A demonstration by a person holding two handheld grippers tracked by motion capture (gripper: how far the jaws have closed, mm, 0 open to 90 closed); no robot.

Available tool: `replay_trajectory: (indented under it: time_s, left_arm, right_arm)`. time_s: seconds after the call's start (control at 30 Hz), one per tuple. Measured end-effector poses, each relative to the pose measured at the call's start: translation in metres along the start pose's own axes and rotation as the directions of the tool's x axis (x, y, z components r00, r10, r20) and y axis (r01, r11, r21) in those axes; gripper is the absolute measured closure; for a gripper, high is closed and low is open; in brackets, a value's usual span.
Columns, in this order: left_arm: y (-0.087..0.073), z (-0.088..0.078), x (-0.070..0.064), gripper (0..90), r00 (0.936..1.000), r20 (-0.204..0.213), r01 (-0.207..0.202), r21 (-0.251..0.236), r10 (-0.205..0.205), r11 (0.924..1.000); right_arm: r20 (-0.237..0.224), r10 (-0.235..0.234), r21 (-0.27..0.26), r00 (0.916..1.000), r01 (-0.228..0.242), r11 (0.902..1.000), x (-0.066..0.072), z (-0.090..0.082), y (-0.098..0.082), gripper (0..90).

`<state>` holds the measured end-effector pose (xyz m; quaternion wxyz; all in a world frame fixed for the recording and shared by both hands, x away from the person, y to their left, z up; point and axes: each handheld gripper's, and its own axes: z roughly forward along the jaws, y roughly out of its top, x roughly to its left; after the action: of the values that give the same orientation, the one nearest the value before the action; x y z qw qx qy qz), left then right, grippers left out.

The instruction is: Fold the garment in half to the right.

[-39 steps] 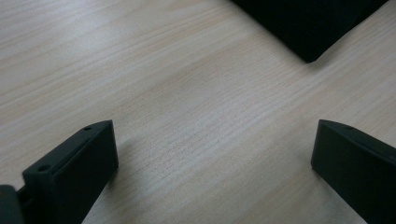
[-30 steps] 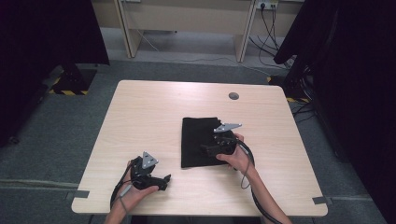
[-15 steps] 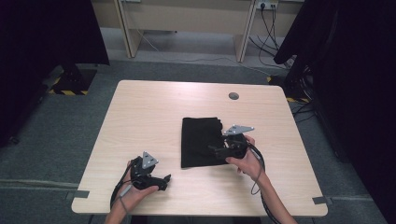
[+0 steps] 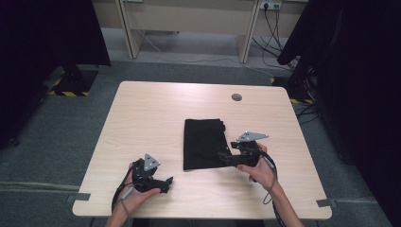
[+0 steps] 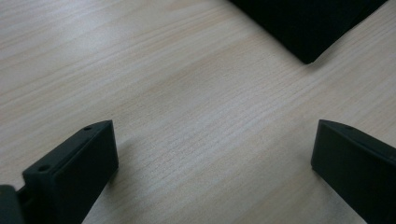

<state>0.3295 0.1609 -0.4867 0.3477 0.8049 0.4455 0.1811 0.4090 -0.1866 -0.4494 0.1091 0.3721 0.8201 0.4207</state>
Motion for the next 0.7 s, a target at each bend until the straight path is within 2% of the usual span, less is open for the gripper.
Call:
replay_trajectory:
  time_s: [0.23,0.7]
  left_arm:
    - [0.0,0.0,0.0,0.0,1.0,0.0,0.0,0.0,0.0,1.0]
    - [0.0,0.0,0.0,0.0,1.0,0.0,0.0,0.0,0.0,1.0]
  right_arm:
    - [0.024,0.001,0.002,0.9997,-0.001,1.0,-0.002,-0.011,-0.012,26.2]
    - [0.041,0.008,0.009,0.9991,-0.009,0.9999,-0.001,-0.025,-0.033,26.0]
